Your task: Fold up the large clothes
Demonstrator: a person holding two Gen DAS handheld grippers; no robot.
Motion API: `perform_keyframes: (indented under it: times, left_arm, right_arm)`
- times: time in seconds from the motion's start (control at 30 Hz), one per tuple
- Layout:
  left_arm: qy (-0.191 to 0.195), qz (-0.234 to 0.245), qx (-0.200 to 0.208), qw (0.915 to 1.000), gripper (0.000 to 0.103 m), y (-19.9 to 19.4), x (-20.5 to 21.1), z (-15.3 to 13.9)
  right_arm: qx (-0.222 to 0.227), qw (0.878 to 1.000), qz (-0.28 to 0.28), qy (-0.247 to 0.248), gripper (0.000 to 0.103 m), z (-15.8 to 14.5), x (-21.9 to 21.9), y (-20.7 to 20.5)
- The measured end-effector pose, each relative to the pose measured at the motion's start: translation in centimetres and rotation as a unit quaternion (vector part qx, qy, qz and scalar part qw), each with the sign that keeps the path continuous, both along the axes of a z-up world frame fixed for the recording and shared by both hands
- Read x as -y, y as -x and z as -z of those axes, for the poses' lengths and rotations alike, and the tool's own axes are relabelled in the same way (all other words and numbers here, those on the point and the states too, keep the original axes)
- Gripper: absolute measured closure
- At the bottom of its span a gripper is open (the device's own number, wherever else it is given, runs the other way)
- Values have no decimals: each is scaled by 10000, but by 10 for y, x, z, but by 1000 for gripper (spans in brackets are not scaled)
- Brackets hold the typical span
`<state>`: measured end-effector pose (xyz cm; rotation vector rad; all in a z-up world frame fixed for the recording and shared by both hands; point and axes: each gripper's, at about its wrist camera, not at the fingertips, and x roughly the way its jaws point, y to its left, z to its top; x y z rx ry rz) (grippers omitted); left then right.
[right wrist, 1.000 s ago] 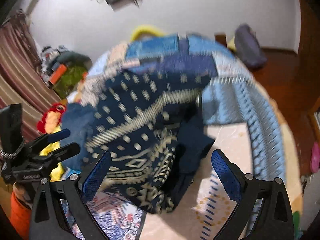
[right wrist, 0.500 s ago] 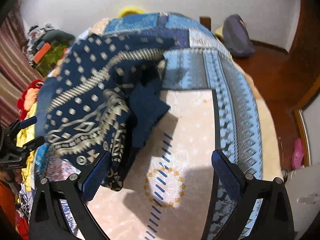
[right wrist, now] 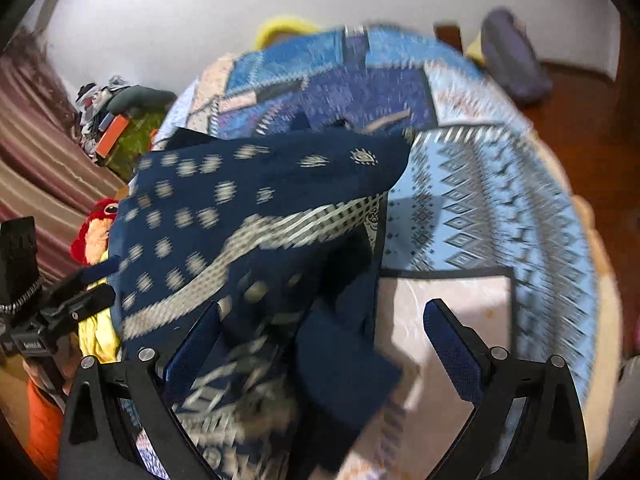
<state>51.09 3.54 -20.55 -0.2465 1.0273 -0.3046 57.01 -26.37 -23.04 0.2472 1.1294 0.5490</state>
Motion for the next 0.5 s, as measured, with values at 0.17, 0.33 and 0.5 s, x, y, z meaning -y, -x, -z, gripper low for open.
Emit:
perform_keyframes:
  times: [0.17,0.33,0.5]
  left_arm:
    - [604,-70,-275,9978,6,-36,-4,25]
    - [1078,-76,-485,9930,6,-57,-6,44]
    - [1091,-50,-297,9936,30,-55,-4,39]
  right_arm:
    - [-339,9985,-386,-180,3,30,-22,-39]
    - [-316,9966,-659,-392,3,39,-40,-58]
    - [-534,9913,-611,-1036,26,47,-43,-65]
